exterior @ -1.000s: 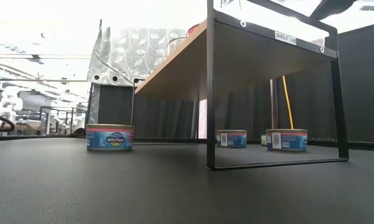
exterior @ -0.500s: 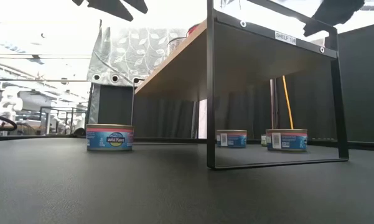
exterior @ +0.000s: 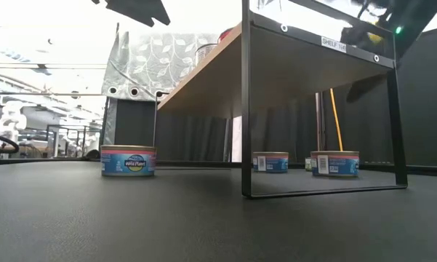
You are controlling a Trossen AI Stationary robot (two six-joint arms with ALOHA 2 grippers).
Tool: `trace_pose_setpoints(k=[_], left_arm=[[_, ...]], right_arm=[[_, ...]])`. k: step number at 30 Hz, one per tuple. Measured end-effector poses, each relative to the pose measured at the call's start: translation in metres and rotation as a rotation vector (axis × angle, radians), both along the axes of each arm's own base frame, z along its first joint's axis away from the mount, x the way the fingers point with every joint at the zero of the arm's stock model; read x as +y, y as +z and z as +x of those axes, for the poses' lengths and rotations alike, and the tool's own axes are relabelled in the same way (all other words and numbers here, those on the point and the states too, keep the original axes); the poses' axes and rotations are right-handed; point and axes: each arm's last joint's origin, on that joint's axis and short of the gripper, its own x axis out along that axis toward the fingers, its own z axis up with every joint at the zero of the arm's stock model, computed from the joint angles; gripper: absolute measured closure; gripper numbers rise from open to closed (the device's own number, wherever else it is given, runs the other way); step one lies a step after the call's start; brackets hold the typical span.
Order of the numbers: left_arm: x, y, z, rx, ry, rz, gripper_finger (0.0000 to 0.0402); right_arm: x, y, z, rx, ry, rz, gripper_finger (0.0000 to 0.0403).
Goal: Stack canned seafood by type on shelf
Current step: Stack the blue pink tuna can on top of the blue pink tuna can on the shelf
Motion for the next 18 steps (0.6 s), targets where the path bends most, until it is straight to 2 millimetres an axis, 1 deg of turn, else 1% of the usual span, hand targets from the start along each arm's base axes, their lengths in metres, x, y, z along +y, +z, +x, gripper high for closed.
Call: trace_pose_setpoints(k=[3, 6, 9, 13, 18], left_arm=[[0.001, -0.001, -0.002, 0.024, 0.007, 0.006, 0.0134], [0.005, -0.002, -0.002, 0.04, 0.019, 0.014, 0.0134], [0.011, -0.002, -0.001, 0.053, 0.037, 0.019, 0.0134], [0.017, -0.003, 0.0, 0.063, 0.057, 0.018, 0.0134], [0.019, -0.005, 0.0, 0.101, 0.04, -0.019, 0.0134]], right_arm=[[-0.009, -0.012, 0.0, 0.022, 0.01, 0.055, 0.0266], [-0.015, -0.019, 0.006, -0.032, 0.095, 0.179, 0.0278], [-0.022, -0.025, 0.008, -0.042, 0.117, 0.251, 0.0293], [-0.028, -0.031, 0.007, 0.016, 0.094, 0.307, 0.0315], [-0.027, -0.04, 0.008, 0.089, 0.079, 0.349, 0.0347]])
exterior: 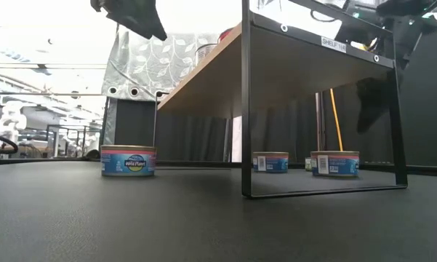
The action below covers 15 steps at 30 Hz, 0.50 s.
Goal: Stack canned seafood by type on shelf
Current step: Stack the blue pink tuna can on top of the blue pink tuna can on the shelf
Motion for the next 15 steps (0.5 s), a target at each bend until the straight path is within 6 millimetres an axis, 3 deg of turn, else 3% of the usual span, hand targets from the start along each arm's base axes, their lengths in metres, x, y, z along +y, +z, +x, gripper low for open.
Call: trace_pose_setpoints(k=[15], left_arm=[[0.002, -0.019, -0.004, 0.112, -0.038, -0.022, 0.0134]], right_arm=[[-0.003, -0.023, 0.016, 0.068, 0.033, 0.024, 0.0394]])
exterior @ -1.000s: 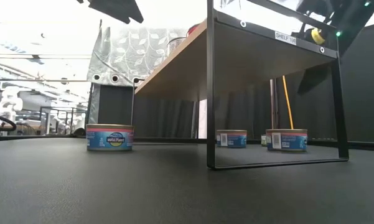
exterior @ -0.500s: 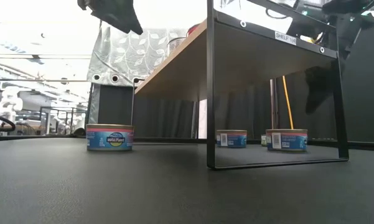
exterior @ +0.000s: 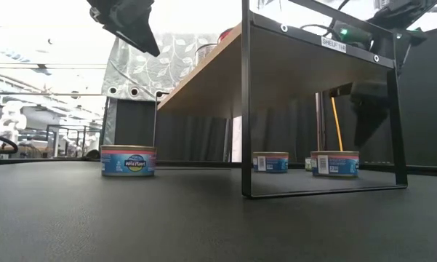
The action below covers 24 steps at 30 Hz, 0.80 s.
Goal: Stack canned seafood by type on shelf
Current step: Stack the blue pink tuna can on top of the blue pink tuna can on the shelf
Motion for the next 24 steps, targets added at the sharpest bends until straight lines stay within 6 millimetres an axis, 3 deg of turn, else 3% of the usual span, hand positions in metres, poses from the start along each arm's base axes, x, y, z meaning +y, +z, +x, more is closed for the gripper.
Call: trace_pose_setpoints(k=[10, 24], left_arm=[[0.0, 0.0, 0.0, 0.001, 0.0, 0.001, 0.0134], [0.0, 0.0, 0.0, 0.003, 0.0, 0.004, 0.0134]], right_arm=[[-0.003, -0.009, 0.008, 0.033, 0.006, -0.005, 0.0397], [-0.001, -0.015, -0.002, 0.141, -0.064, 0.043, 0.0397]])
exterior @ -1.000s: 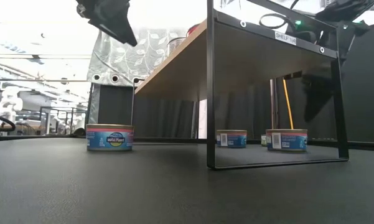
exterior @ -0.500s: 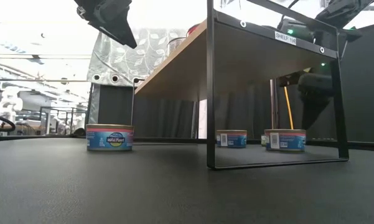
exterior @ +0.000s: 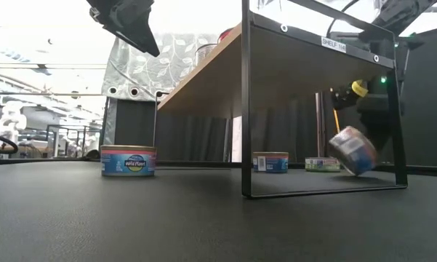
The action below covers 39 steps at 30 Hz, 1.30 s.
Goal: Stack canned seafood by type on shelf
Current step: Stack the blue pink tuna can on top of the blue pink tuna can on the shelf
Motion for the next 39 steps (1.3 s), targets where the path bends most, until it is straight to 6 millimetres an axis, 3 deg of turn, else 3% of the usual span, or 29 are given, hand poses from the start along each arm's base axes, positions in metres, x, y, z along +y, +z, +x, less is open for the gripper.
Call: trace_pose_setpoints(k=[13, 27, 33, 39], left_arm=[[0.0, 0.0, -0.001, 0.014, 0.0, 0.002, 0.0134], [0.001, -0.001, -0.002, 0.022, -0.002, 0.001, 0.0134], [0.001, -0.001, -0.002, 0.024, -0.003, 0.002, 0.0134], [0.001, -0.001, -0.002, 0.029, -0.006, 0.005, 0.0134]], right_arm=[[0.002, 0.001, -0.011, 0.086, -0.075, 0.023, 0.0397], [0.009, 0.041, -0.048, -0.057, -0.214, -0.036, 0.039], [0.016, 0.06, -0.05, -0.228, -0.236, 0.045, 0.0348], [0.028, 0.069, -0.035, -0.397, -0.23, 0.101, 0.0281]])
